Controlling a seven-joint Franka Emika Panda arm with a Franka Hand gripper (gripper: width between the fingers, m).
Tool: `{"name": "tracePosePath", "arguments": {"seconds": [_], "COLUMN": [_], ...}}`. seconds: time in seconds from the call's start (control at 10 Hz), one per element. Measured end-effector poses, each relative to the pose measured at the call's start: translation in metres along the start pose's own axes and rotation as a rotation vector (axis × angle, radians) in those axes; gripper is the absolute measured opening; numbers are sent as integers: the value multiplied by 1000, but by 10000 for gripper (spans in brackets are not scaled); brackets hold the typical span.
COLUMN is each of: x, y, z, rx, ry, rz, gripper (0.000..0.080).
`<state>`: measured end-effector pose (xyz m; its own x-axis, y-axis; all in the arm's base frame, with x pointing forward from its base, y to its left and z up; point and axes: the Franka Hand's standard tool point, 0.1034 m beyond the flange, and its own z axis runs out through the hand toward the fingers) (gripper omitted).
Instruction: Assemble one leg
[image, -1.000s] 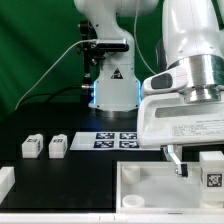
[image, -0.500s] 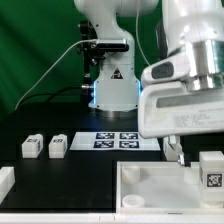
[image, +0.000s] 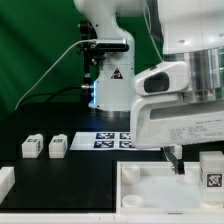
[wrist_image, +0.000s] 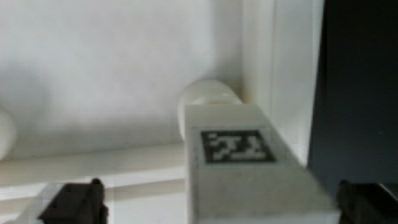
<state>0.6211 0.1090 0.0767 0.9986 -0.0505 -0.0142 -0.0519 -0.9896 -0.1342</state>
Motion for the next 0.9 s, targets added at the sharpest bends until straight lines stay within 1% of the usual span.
{"name": "tracePosePath", "arguments": {"seconds": [0.1,0.2,0.3,0.4,0.5,0.6,0.7,0.8,0.9], "x": [3,17,13,13,13,13,13,13,13], "y": [1,-1,0,1,1,1,1,1,1], "z": [-1,-1,1,1,2,2,2,2,2], "rx": [-11,-20,-22,-22,-22,-22,-22,-23,-23], "ry": [-98,-29,-28,-28,-29,-29,-29,-28,-28], "rz": [3,-1,-1,1,1,1,23,39,51], "gripper": [649,649,649,521,521,387,387,291,292]}}
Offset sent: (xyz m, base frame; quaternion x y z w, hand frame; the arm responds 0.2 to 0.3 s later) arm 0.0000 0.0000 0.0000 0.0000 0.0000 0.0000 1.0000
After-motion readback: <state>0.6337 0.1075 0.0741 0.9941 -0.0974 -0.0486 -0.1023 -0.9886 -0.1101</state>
